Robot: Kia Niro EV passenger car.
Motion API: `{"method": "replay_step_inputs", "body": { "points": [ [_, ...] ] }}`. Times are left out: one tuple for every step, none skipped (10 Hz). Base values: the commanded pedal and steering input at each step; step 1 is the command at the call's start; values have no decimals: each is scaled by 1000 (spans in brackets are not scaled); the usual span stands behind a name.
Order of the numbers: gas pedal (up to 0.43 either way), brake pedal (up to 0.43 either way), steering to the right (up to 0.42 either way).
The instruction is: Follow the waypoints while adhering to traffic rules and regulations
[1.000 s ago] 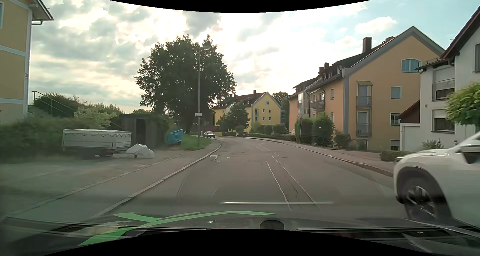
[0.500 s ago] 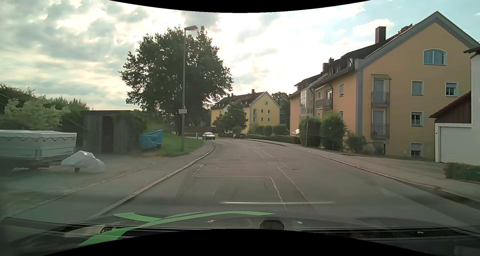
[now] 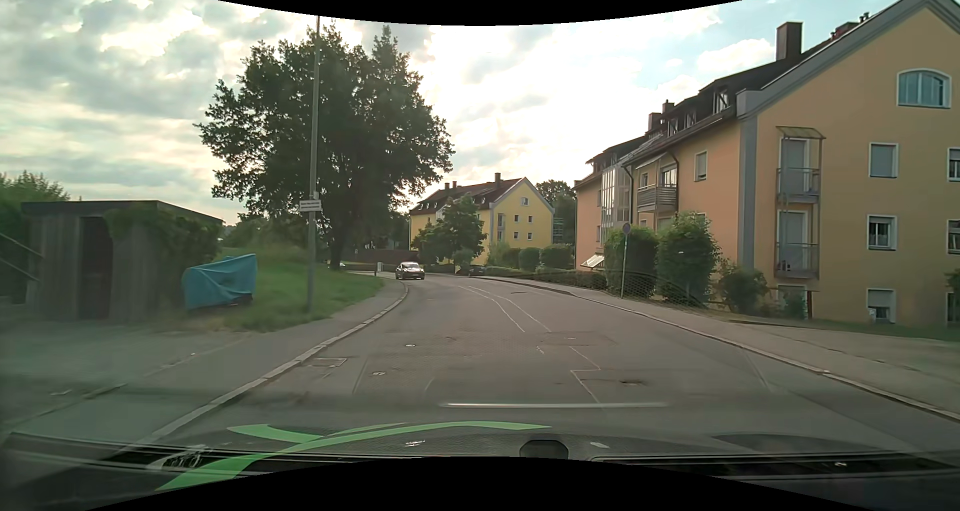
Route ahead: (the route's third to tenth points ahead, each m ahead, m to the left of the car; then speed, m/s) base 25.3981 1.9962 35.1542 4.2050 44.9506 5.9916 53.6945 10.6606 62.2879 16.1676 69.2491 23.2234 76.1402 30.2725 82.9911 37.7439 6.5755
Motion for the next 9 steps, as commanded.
{"method": "replay_step_inputs", "body": {
  "points": [
    [0, 0, 45],
    [0, 0, 45],
    [0, 0, 45],
    [0, 0, 47],
    [0, 0, 50],
    [0, 0, 50],
    [0, 0, 49],
    [0, 0, 48],
    [0, 0, 44]
  ]
}}
